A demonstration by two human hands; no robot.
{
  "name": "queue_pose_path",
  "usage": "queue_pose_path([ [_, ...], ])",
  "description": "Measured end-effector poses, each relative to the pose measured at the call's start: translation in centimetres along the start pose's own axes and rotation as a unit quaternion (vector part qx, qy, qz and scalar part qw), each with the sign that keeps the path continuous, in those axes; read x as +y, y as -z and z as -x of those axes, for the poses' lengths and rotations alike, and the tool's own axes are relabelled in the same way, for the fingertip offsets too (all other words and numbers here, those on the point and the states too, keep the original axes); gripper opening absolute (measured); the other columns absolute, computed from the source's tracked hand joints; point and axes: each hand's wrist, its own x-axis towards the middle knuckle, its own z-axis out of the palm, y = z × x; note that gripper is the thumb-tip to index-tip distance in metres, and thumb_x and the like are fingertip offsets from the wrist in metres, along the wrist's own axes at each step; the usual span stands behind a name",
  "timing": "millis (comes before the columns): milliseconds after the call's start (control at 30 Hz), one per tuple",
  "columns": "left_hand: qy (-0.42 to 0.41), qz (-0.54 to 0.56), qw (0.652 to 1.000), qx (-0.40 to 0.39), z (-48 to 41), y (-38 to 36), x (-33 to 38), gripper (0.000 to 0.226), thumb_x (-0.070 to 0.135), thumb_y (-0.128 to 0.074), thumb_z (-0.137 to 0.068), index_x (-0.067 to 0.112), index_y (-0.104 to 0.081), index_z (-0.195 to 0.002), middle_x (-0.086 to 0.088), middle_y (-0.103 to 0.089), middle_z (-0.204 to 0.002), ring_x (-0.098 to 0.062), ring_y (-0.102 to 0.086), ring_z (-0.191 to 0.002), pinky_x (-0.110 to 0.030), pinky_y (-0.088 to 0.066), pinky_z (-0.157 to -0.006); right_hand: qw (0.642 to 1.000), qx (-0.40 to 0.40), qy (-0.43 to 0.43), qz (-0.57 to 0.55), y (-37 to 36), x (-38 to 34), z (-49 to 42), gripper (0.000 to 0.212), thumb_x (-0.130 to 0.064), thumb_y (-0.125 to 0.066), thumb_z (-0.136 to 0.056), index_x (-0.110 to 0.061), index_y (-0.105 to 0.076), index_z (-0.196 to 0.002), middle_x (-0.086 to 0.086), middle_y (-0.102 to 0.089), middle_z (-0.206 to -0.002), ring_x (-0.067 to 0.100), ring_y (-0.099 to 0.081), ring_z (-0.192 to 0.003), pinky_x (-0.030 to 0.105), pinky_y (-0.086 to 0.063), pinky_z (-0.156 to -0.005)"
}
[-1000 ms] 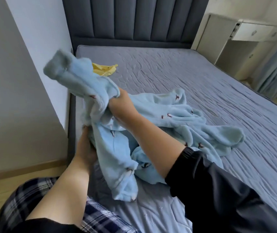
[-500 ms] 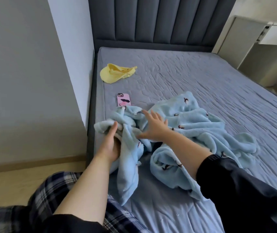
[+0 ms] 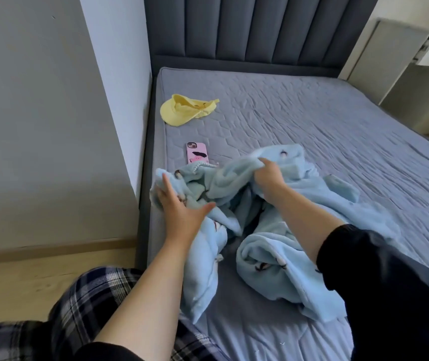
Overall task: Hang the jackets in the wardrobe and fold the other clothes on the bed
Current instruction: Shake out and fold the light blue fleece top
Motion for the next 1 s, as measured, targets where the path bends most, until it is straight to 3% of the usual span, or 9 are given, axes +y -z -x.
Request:
queue_pose_path([
  [100, -0.028, 0.010, 1.000, 0.000, -0.1, -0.5, 0.1, 0.131, 0.026, -0.091, -0.057, 0.022, -0.001, -0.152, -0.017, 0.000, -0.156, -0.036, -0.012, -0.144, -0.045, -0.026, -0.115, 0.972, -0.099, -0.040, -0.209, -3.1, -5.3, 1.7, 0.036, -0.007, -0.037, -0.099, 0.003, -0.053, -0.129, 0.017, -0.060, -0.111, 0.027, -0.056, -0.100, 0.038, -0.048, -0.088],
  [200, -0.034, 0.118, 0.992, 0.016, -0.4, 0.3, 1.2, 0.123, 0.036, -0.089, -0.051, 0.001, -0.019, -0.145, -0.022, -0.033, -0.144, -0.032, -0.041, -0.132, -0.051, -0.039, -0.106, 0.939, -0.191, -0.088, -0.272, -5.5, -7.6, 3.8, 0.037, -0.001, -0.036, -0.098, 0.008, -0.046, -0.132, 0.023, -0.055, -0.127, 0.025, -0.052, -0.108, 0.040, -0.042, -0.104],
  [333, -0.033, 0.124, 0.990, 0.059, -0.4, 1.2, 2.0, 0.097, 0.026, -0.084, -0.059, -0.005, -0.033, -0.135, -0.018, -0.049, -0.131, -0.021, -0.050, -0.122, -0.028, -0.041, -0.105, 0.888, -0.292, -0.134, -0.328, -7.2, -8.2, 5.0, 0.041, -0.004, -0.036, -0.100, 0.006, -0.036, -0.139, 0.019, -0.039, -0.146, 0.027, -0.038, -0.135, 0.037, -0.027, -0.115],
  [500, -0.007, 0.093, 0.990, 0.107, 0.3, 1.5, 2.6, 0.052, 0.012, -0.078, -0.076, 0.000, -0.049, -0.119, -0.007, -0.058, -0.108, -0.012, -0.055, -0.098, -0.006, -0.041, -0.074, 0.889, -0.349, -0.085, -0.284, -6.9, -8.0, 4.6, 0.026, -0.007, -0.037, -0.098, 0.006, -0.053, -0.114, 0.018, -0.060, -0.116, 0.025, -0.056, -0.113, 0.034, -0.047, -0.096],
  [600, 0.042, 0.037, 0.997, 0.057, 0.4, 1.1, 2.3, 0.020, 0.020, -0.073, -0.081, 0.017, -0.055, -0.074, 0.003, -0.058, -0.070, -0.001, -0.056, -0.065, -0.012, -0.037, -0.056, 0.906, -0.356, -0.057, -0.222, -6.1, -7.3, 4.1, 0.024, -0.005, -0.035, -0.098, 0.004, -0.057, -0.095, 0.010, -0.063, -0.077, 0.020, -0.060, -0.082, 0.023, -0.050, -0.064],
  [700, 0.131, 0.031, 0.990, 0.036, 1.1, 0.4, 1.8, 0.023, 0.031, -0.070, -0.081, 0.018, -0.056, -0.068, 0.000, -0.059, -0.064, -0.017, -0.060, -0.065, -0.024, -0.038, -0.054, 0.943, -0.300, -0.002, -0.145, -5.6, -5.8, 3.5, 0.032, -0.003, -0.040, -0.096, 0.014, -0.052, -0.120, 0.014, -0.058, -0.092, 0.026, -0.056, -0.090, 0.031, -0.048, -0.076],
  [833, 0.205, 0.052, 0.967, 0.141, 1.3, 0.9, 1.8, 0.017, 0.027, -0.067, -0.082, 0.013, -0.061, -0.088, 0.003, -0.061, -0.077, -0.018, -0.060, -0.074, -0.027, -0.042, -0.065, 0.979, -0.134, 0.103, 0.118, -3.8, -1.4, 3.7, 0.043, -0.025, -0.059, -0.090, -0.008, -0.048, -0.128, 0.005, -0.055, -0.123, 0.018, -0.053, -0.111, 0.032, -0.043, -0.097],
  [900, 0.119, -0.012, 0.974, 0.193, 0.9, 1.5, 1.8, 0.036, 0.019, -0.066, -0.079, 0.000, -0.060, -0.110, -0.014, -0.064, -0.103, -0.031, -0.060, -0.097, -0.038, -0.047, -0.081, 0.944, -0.110, 0.131, 0.283, -2.3, 1.7, 3.9, 0.065, -0.043, -0.062, -0.086, -0.014, -0.038, -0.138, 0.005, -0.043, -0.138, 0.023, -0.041, -0.126, 0.035, -0.035, -0.104],
  [1000, -0.113, -0.241, 0.947, 0.177, 1.3, 1.1, 1.9, 0.073, 0.010, -0.067, -0.070, -0.008, -0.040, -0.135, -0.029, -0.041, -0.140, -0.044, -0.038, -0.131, -0.052, -0.030, -0.107, 0.866, -0.110, 0.118, 0.474, 0.6, 5.6, 4.1, 0.089, -0.066, -0.056, -0.080, -0.017, -0.024, -0.147, 0.006, -0.018, -0.155, 0.027, -0.015, -0.143, 0.051, -0.014, -0.114],
])
